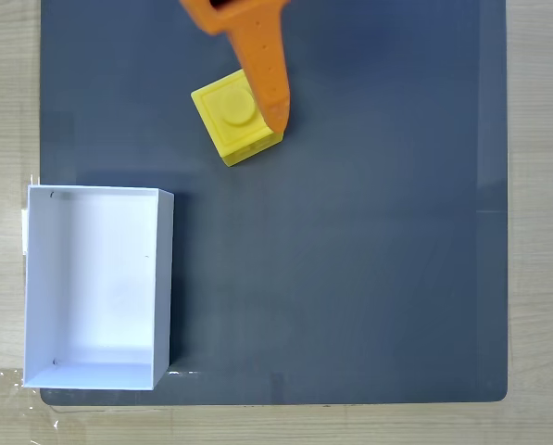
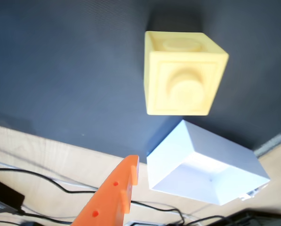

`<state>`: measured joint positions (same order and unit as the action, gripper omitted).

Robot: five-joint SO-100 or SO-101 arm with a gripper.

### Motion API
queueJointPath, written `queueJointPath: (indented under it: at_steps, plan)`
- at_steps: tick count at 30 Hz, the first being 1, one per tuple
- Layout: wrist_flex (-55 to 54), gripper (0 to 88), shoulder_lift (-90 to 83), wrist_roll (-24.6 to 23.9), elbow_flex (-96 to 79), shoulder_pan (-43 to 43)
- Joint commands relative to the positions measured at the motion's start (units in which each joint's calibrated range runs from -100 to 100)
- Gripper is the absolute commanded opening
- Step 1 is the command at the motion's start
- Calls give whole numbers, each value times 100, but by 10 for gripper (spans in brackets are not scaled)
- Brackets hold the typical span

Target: Grasp a yellow block and put it in the box

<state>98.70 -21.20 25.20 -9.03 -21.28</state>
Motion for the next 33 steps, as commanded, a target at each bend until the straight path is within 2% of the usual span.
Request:
queueJointPath:
  at_steps: [1, 14, 22, 29, 33]
  plan:
    - [77, 491, 348, 460, 220, -330]
    - [34, 490, 2162, 544, 320, -381]
    - [-961, 490, 3069, 539, 229, -355]
    - [-1179, 489, 3594, 534, 229, 15]
    - [-1179, 456, 3637, 319, 266, 200]
